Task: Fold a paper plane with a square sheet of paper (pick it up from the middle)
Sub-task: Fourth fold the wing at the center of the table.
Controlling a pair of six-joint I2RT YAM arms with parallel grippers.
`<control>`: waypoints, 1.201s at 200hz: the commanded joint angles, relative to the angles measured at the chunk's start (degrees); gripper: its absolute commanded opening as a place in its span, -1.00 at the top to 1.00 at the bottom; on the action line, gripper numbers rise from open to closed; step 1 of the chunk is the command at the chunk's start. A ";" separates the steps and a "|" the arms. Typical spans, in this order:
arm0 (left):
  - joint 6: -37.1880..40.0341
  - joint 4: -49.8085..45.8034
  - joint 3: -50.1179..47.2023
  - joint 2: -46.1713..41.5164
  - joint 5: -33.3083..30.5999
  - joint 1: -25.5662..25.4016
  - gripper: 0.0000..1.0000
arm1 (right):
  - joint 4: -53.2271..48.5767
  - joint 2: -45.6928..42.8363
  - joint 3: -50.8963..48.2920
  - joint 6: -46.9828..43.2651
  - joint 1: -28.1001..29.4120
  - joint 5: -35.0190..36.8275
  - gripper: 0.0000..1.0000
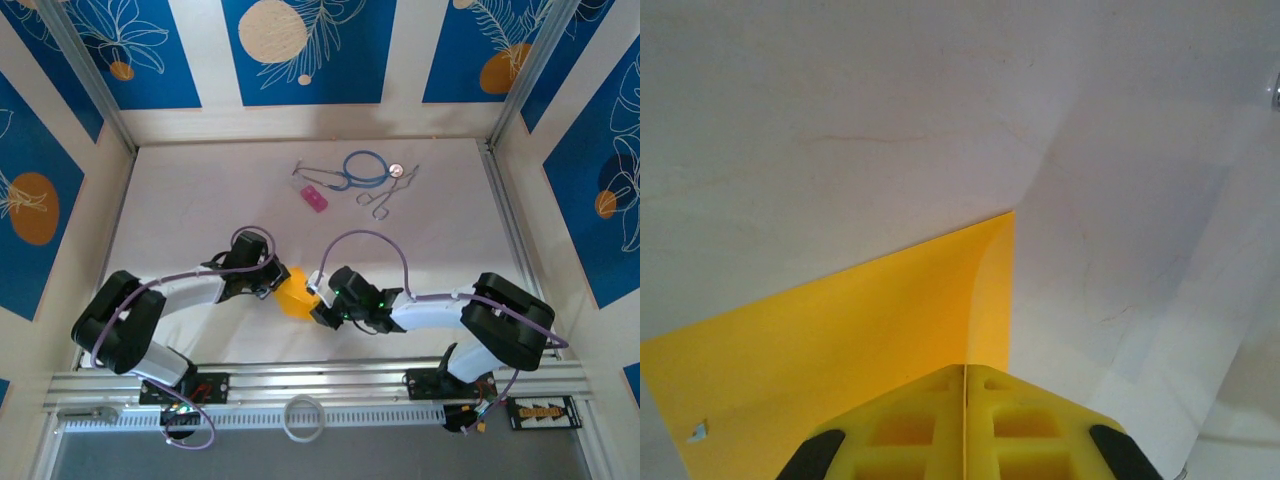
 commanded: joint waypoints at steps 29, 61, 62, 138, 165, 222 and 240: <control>-0.06 1.23 0.39 0.91 1.10 0.60 1.00 | -6.27 1.09 3.04 3.14 0.51 0.82 0.60; -0.05 1.31 0.74 1.35 1.15 0.71 1.00 | -8.35 1.47 3.67 4.44 0.95 0.21 0.65; -0.05 1.31 0.74 1.36 1.15 0.71 1.00 | -8.31 1.46 3.66 4.45 0.95 0.19 0.65; -0.10 1.31 1.01 1.56 1.06 0.70 1.00 | -9.49 2.58 4.65 6.38 0.91 2.37 0.58; -0.24 1.25 0.97 1.43 1.06 0.67 1.00 | -8.96 2.52 4.53 6.25 0.95 3.22 0.53; -1.75 3.62 0.08 1.30 2.49 1.14 1.00 | -4.94 0.14 2.01 2.22 2.00 6.98 0.46; -2.42 4.94 -0.42 1.52 3.12 1.41 1.00 | -4.29 -0.05 1.43 0.91 2.21 7.99 0.46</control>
